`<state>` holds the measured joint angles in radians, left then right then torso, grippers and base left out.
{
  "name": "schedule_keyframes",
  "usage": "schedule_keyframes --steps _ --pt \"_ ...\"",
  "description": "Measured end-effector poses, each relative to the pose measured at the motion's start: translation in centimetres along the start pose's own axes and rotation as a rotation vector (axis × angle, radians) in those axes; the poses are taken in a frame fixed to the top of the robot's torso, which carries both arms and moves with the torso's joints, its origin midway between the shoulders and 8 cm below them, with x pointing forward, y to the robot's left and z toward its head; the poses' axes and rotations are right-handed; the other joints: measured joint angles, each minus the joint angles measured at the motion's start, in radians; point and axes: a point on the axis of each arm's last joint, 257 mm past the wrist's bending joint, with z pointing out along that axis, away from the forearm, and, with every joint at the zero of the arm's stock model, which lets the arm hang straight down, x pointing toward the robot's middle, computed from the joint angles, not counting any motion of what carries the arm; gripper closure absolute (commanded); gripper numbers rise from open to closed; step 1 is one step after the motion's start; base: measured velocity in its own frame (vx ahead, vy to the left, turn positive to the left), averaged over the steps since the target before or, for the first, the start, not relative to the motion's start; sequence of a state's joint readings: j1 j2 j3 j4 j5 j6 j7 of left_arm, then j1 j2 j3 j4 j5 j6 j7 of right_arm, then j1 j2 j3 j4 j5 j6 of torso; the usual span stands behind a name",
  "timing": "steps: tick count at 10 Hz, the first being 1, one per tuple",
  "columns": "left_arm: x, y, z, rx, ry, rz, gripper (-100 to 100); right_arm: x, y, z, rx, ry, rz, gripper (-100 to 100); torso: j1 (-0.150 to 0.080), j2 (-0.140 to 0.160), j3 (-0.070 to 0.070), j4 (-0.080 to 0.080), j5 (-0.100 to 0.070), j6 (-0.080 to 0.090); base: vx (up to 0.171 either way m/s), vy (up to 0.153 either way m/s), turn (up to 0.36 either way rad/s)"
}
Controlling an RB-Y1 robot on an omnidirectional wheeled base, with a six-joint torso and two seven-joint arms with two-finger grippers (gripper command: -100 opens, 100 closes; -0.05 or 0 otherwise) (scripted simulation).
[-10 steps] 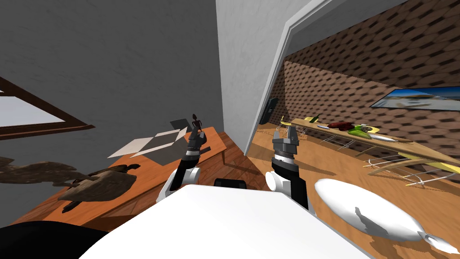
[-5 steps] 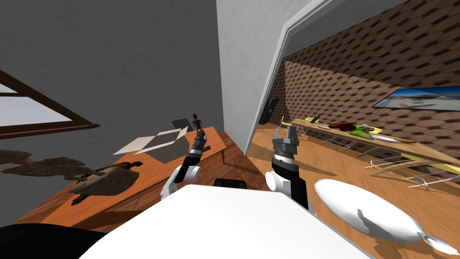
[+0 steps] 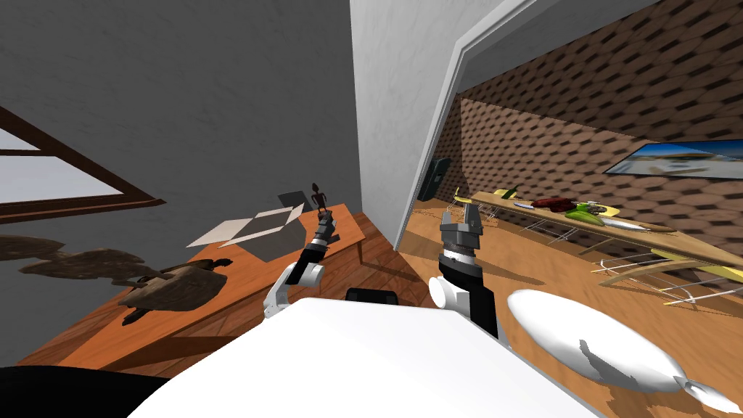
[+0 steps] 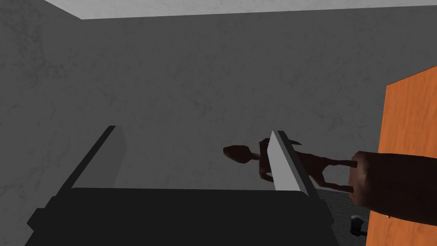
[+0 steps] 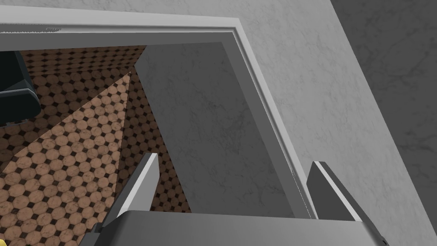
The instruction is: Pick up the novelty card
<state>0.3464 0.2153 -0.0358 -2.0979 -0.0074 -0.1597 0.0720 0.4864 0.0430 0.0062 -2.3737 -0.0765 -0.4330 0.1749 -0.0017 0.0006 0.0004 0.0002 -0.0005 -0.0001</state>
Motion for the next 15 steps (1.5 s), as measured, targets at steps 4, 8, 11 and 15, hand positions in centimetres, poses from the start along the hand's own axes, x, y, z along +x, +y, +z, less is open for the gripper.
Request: schedule_keyframes --steps 4,8,11,15 --pt "-1.2 5.7 0.6 -0.157 0.015 -0.014 -100 0.0 0.0 0.0 0.0 0.0 0.0 0 0.0 -0.001 0.0 0.0 0.0 0.0 -0.008 -0.031 0.016" --pt "-2.7 11.5 0.6 -0.31 0.01 -0.017 -100 0.0 0.0 0.0 0.0 0.0 0.0 0 0.0 -0.001 -0.001 0.0 0.0 0.0 0.003 -0.024 0.01" --pt "-3.8 14.0 0.8 -0.392 0.0 -0.019 -100 0.0 0.0 0.0 0.0 0.0 0.0 0 0.001 -0.002 -0.001 0.0 0.0 0.0 0.007 -0.016 0.005" --pt "-6.4 18.4 0.4 -0.538 -0.027 -0.021 -100 0.0 0.0 0.0 0.0 0.0 0.0 0 0.0 -0.002 -0.001 0.0 0.0 0.0 0.016 -0.023 0.006"
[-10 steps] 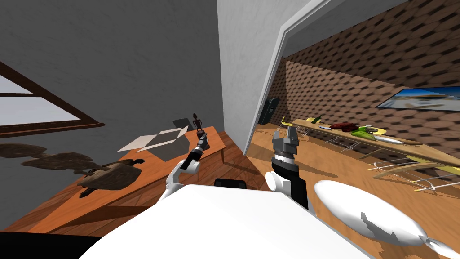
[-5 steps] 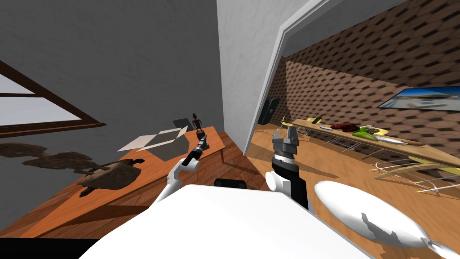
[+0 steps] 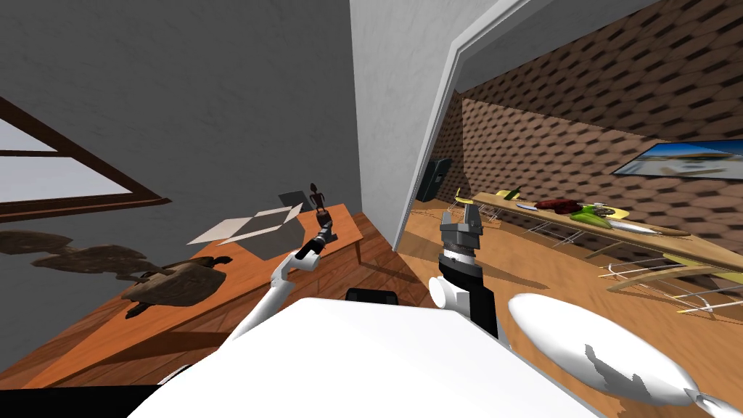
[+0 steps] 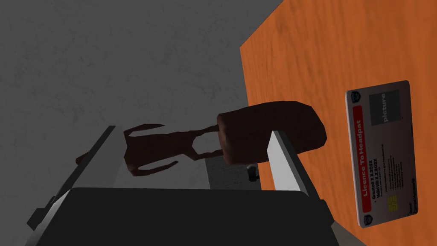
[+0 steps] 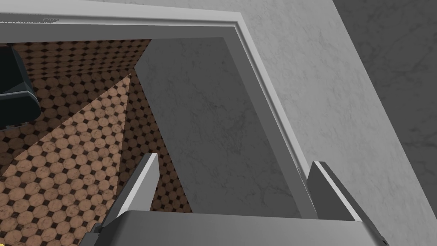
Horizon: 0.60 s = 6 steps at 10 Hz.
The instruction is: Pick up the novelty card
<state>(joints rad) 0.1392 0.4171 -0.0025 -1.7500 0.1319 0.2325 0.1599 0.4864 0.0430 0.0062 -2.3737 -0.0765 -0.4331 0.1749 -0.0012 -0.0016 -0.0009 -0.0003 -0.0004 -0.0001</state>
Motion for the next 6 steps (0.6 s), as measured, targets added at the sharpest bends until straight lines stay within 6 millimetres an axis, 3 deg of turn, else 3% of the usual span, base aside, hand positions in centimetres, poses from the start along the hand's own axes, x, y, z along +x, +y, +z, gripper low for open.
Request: schedule_keyframes --steps 6 --pt "-3.9 6.2 1.3 -0.216 -0.059 -0.018 -100 0.0 0.0 0.0 0.0 0.0 0.0 0 0.001 0.0 0.0 0.0 0.0 0.0 0.023 -0.019 0.001"
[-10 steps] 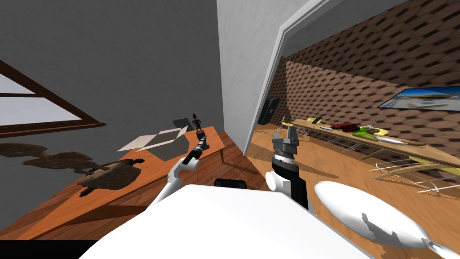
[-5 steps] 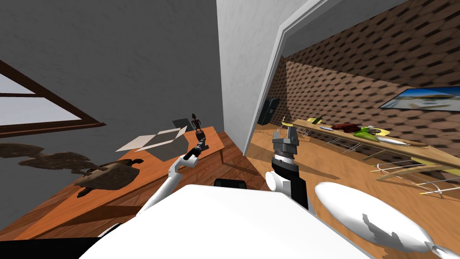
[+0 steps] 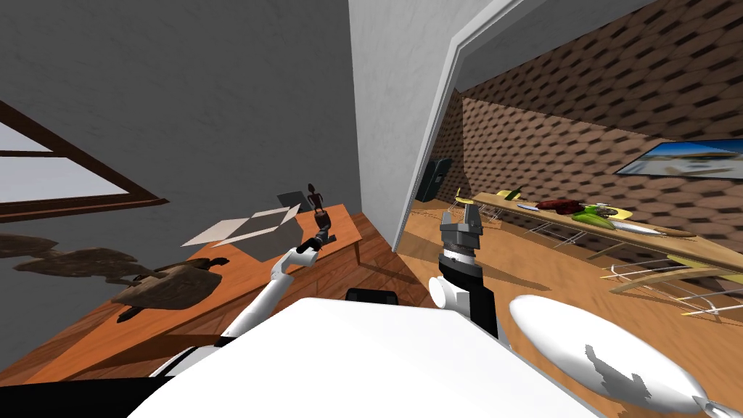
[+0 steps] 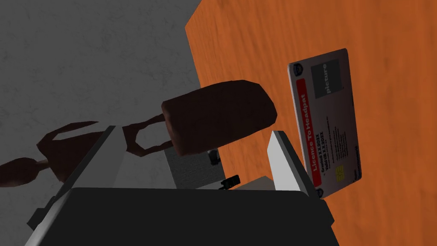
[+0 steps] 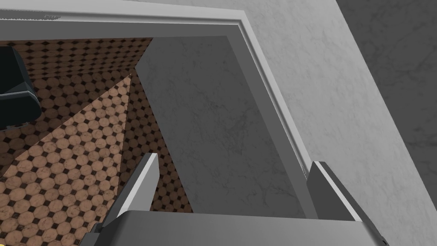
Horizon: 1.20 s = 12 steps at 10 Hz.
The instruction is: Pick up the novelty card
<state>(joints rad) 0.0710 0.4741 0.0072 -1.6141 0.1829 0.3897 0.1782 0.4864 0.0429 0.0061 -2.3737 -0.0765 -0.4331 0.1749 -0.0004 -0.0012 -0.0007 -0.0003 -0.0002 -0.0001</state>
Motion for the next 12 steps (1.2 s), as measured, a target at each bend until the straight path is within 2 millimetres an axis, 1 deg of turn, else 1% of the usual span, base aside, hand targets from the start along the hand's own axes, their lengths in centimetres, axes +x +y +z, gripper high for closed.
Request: schedule_keyframes --steps 2,3,4,5,6,7,8,9,10,12 --pt "-1.4 1.5 0.8 -0.063 -0.022 -0.009 -100 0.0 0.0 0.0 0.0 0.0 0.0 0 0.0 -0.001 0.0 0.0 0.0 0.0 0.031 -0.02 -0.002" --pt "-2.4 1.9 1.2 -0.095 -0.035 -0.015 -100 0.0 0.0 0.0 0.0 0.0 0.0 0 -0.001 -0.001 -0.001 0.0 0.0 0.0 0.033 -0.015 -0.003" --pt "-3.0 3.1 1.3 -0.136 -0.049 -0.021 -100 0.0 0.0 0.0 0.0 0.0 0.0 0 0.0 -0.001 -0.001 0.0 0.0 0.0 0.041 -0.021 -0.004" --pt "-3.9 3.7 1.7 -0.168 -0.062 -0.029 -100 0.0 0.0 0.0 0.0 0.0 0.0 0 -0.001 -0.002 -0.001 0.0 0.0 0.0 0.039 -0.023 -0.005" --pt "-4.7 4.8 1.9 -0.21 -0.077 -0.037 -100 0.0 0.0 0.0 0.0 0.0 0.0 0 -0.001 -0.002 -0.001 0.0 0.0 0.0 0.045 -0.029 -0.01" --pt "-6.0 5.4 2.0 -0.246 -0.093 -0.047 -100 0.0 0.0 0.0 0.0 0.0 0.0 0 -0.001 -0.002 -0.001 0.0 0.0 0.0 0.043 -0.01 -0.001" --pt "-6.7 6.4 1.8 -0.285 -0.108 -0.055 -100 0.0 0.0 0.0 0.0 0.0 0.0 0 0.0 -0.002 -0.001 0.0 0.0 0.0 0.022 0.0 0.002" --pt "-6.9 7.2 1.7 -0.311 -0.116 -0.059 -100 0.0 0.0 0.0 0.0 0.0 0.0 0 0.0 -0.001 0.0 0.0 0.0 0.0 0.041 -0.013 -0.01" --pt "-7.7 7.5 1.9 -0.338 -0.127 -0.069 -100 0.0 0.0 0.0 0.0 0.0 0.0 0 0.0 -0.002 -0.001 0.0 0.0 0.0 0.042 -0.016 -0.01" --pt "-9.3 8.8 1.7 -0.404 -0.154 -0.09 -100 0.0 0.0 0.0 0.0 0.0 0.0 0 0.0 -0.002 -0.001 0.0 0.0 0.0 0.051 -0.015 -0.009"
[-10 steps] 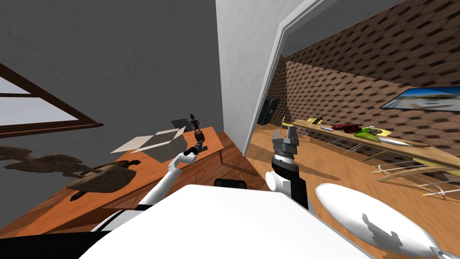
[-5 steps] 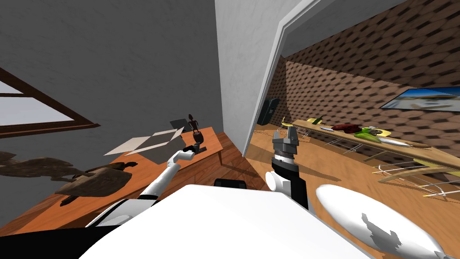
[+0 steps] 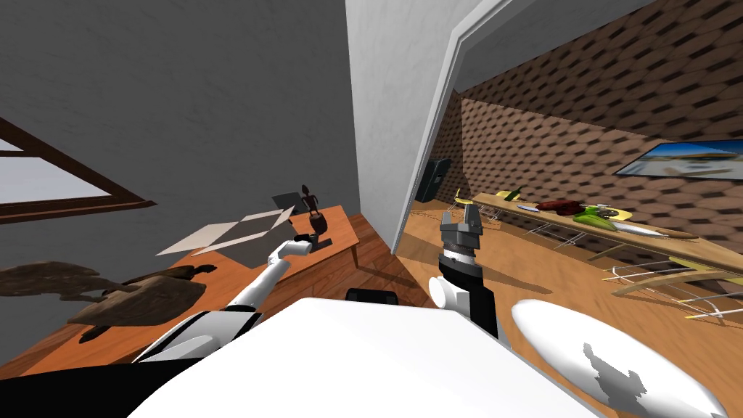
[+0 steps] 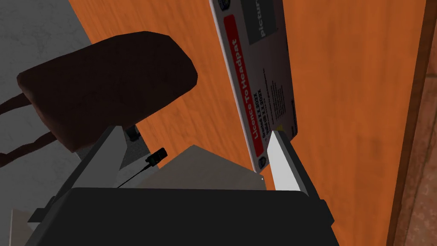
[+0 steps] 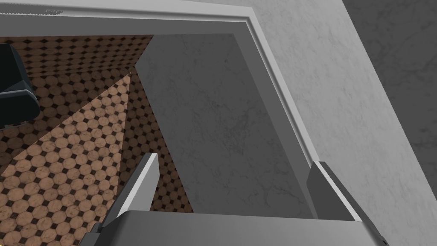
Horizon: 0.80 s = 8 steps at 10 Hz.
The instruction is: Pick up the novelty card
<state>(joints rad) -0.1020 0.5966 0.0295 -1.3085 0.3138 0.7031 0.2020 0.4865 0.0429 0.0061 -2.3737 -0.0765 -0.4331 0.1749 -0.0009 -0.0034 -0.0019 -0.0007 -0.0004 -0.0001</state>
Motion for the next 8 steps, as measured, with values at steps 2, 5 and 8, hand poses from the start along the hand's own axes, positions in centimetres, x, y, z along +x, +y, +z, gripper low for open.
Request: schedule_keyframes --steps 2,5,8 --pt "-1.4 1.0 0.4 -0.071 -0.025 -0.024 -100 0.0 0.0 0.0 0.0 0.0 0.0 0 0.0 -0.001 0.0 0.0 0.0 0.0 0.053 -0.013 -0.013" --pt "-3.6 3.5 0.7 -0.179 -0.06 -0.063 -100 0.0 0.0 0.0 0.0 0.0 0.0 0 0.0 0.0 0.0 0.0 0.0 0.0 0.049 -0.011 -0.007" --pt "-4.9 5.0 0.7 -0.258 -0.083 -0.092 -100 0.0 0.0 0.0 0.0 0.0 0.0 0 0.001 0.001 0.0 0.0 0.0 0.0 0.047 -0.005 -0.016"
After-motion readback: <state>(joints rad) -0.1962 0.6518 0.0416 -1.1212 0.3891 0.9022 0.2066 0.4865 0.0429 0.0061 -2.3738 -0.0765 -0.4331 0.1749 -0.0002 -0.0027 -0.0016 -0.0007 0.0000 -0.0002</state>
